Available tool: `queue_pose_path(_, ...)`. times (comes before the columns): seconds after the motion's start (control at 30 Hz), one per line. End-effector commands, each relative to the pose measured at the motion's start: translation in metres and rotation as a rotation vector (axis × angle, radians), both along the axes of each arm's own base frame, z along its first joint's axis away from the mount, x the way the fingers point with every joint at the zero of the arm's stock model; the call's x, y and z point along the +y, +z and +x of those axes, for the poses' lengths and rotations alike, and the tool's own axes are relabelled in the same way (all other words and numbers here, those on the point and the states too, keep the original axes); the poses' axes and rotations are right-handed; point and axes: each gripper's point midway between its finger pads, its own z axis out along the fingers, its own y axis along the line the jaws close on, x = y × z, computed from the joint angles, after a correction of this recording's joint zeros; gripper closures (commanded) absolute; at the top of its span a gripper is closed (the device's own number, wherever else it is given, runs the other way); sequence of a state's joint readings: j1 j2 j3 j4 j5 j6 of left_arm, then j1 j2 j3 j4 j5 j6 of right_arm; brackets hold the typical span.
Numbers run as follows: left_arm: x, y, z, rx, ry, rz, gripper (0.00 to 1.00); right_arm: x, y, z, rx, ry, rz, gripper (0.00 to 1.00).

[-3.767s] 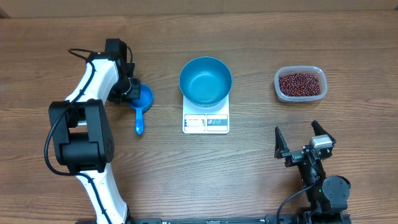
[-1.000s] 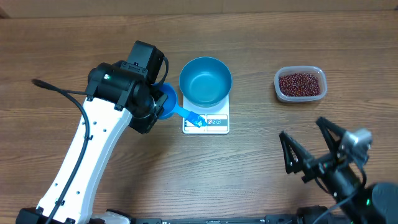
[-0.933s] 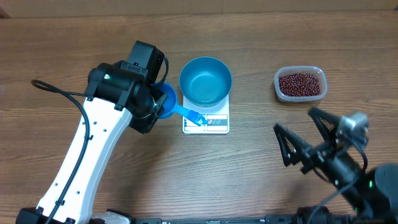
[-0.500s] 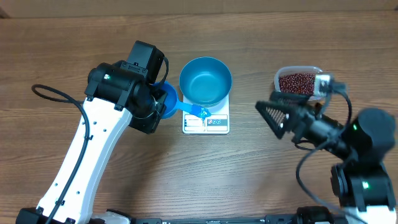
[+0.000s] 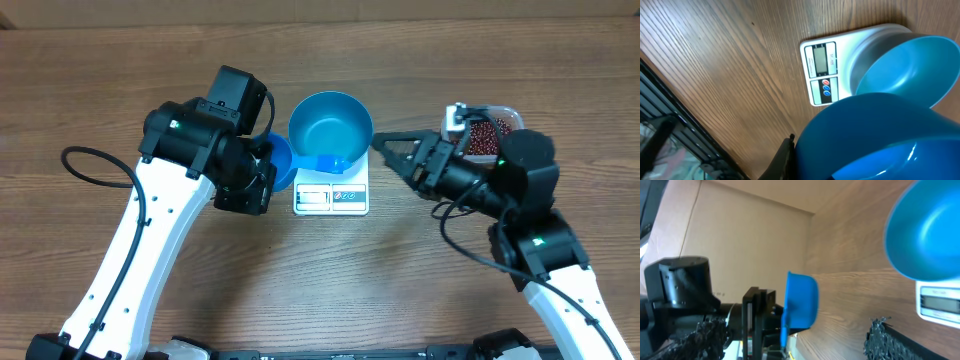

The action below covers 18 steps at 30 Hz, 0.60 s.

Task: Scoop item into bowl and weigh 150g on scale
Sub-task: 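Move the right gripper to the scoop handle above the bowl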

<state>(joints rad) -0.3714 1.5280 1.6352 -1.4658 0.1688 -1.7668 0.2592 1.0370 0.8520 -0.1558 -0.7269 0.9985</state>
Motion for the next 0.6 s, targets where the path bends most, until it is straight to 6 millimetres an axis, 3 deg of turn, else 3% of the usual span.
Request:
queue_pose_path(0.0,-0.014,0.001,0.004,0.000,0.037,-0.034,0.96,0.013,0.012,0.002,-0.010,-0.056,0.015,0.09)
queue_pose_path(0.2,-0.034,-0.007,0.010,-0.008,-0.013,-0.037,0.96,0.029,0.012,-0.004,-0.014,-0.064,0.004,0.09)
queue_pose_path(0.43,-0.047,-0.022,0.011,0.047,-0.036,-0.049,0.96,0.030,0.010,-0.005,-0.012,-0.059,-0.001,0.32)
queue_pose_path(0.57,-0.055,-0.024,0.012,0.057,-0.069,-0.085,0.96,0.030,0.006,-0.006,0.001,-0.059,-0.012,0.32)
